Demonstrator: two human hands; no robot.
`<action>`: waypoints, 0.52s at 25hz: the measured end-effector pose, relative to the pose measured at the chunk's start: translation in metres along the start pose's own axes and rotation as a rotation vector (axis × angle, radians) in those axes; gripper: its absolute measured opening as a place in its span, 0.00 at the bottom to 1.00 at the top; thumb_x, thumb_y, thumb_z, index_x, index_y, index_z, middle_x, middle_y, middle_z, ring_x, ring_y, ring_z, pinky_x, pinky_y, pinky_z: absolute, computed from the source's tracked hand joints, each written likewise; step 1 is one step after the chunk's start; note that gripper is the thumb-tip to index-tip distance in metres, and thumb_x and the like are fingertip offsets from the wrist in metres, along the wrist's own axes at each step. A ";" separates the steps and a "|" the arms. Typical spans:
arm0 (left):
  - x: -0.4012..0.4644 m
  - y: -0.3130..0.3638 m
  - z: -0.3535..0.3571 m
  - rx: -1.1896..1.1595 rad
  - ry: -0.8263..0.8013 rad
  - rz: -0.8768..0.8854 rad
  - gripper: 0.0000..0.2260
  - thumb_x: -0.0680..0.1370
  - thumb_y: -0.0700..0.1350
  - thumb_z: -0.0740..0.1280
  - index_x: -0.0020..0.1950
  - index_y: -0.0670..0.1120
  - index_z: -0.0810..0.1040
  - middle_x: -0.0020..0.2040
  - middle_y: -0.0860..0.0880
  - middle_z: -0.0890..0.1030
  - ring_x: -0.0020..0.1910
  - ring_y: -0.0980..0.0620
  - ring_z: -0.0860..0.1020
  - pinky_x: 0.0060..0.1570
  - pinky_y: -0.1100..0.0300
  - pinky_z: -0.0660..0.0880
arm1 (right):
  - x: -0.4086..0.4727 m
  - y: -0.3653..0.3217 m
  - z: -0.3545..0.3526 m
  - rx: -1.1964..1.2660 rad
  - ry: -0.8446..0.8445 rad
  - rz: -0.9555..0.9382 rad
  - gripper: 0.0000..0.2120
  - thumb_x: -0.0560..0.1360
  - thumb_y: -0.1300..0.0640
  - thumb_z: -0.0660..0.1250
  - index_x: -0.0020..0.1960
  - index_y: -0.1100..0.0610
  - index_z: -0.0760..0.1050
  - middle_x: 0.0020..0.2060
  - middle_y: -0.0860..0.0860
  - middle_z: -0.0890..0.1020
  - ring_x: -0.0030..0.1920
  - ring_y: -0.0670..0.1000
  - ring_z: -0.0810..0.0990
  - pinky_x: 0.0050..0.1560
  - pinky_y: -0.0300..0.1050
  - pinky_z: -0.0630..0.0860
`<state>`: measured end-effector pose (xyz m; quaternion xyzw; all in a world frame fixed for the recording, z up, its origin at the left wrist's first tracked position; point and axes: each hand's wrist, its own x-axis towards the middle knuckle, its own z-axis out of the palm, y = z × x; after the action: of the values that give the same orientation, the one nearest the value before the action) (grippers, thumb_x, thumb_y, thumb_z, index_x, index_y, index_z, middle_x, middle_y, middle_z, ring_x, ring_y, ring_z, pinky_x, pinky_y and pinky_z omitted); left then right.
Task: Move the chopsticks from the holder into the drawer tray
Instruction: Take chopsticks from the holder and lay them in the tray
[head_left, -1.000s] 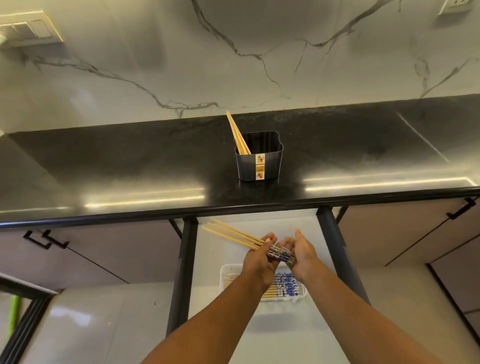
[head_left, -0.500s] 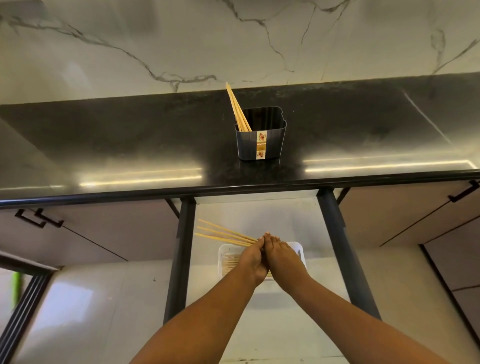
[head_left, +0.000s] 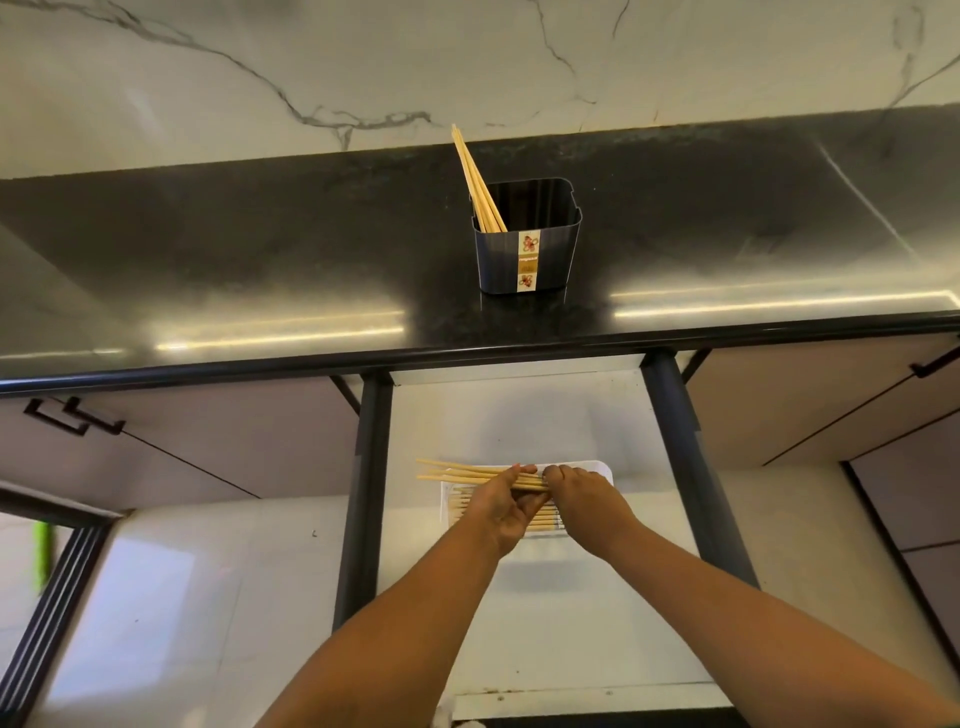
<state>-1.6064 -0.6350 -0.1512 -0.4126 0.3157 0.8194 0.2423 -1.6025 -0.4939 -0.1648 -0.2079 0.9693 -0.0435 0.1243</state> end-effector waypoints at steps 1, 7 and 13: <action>0.002 0.002 -0.002 -0.010 0.037 0.011 0.10 0.80 0.40 0.61 0.43 0.36 0.77 0.37 0.39 0.82 0.36 0.44 0.82 0.37 0.52 0.81 | 0.001 0.001 0.004 -0.010 -0.007 -0.007 0.13 0.77 0.58 0.58 0.62 0.55 0.68 0.57 0.50 0.80 0.54 0.54 0.80 0.57 0.50 0.73; 0.013 0.066 -0.070 0.144 0.420 0.348 0.08 0.79 0.36 0.61 0.55 0.39 0.77 0.51 0.46 0.77 0.49 0.49 0.78 0.60 0.54 0.74 | -0.009 0.049 0.018 -0.003 -0.040 0.067 0.16 0.77 0.54 0.64 0.63 0.55 0.68 0.58 0.53 0.79 0.56 0.54 0.79 0.55 0.45 0.75; 0.008 0.029 -0.072 1.498 0.291 1.163 0.08 0.79 0.46 0.63 0.57 0.48 0.76 0.52 0.51 0.78 0.48 0.56 0.77 0.48 0.68 0.75 | 0.017 0.031 0.034 -0.090 -0.177 0.095 0.16 0.77 0.60 0.60 0.65 0.57 0.68 0.61 0.54 0.77 0.61 0.55 0.76 0.61 0.50 0.72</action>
<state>-1.5925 -0.7058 -0.1821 -0.0271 0.9399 0.3378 -0.0430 -1.6212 -0.4740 -0.2058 -0.1701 0.9642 0.0244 0.2018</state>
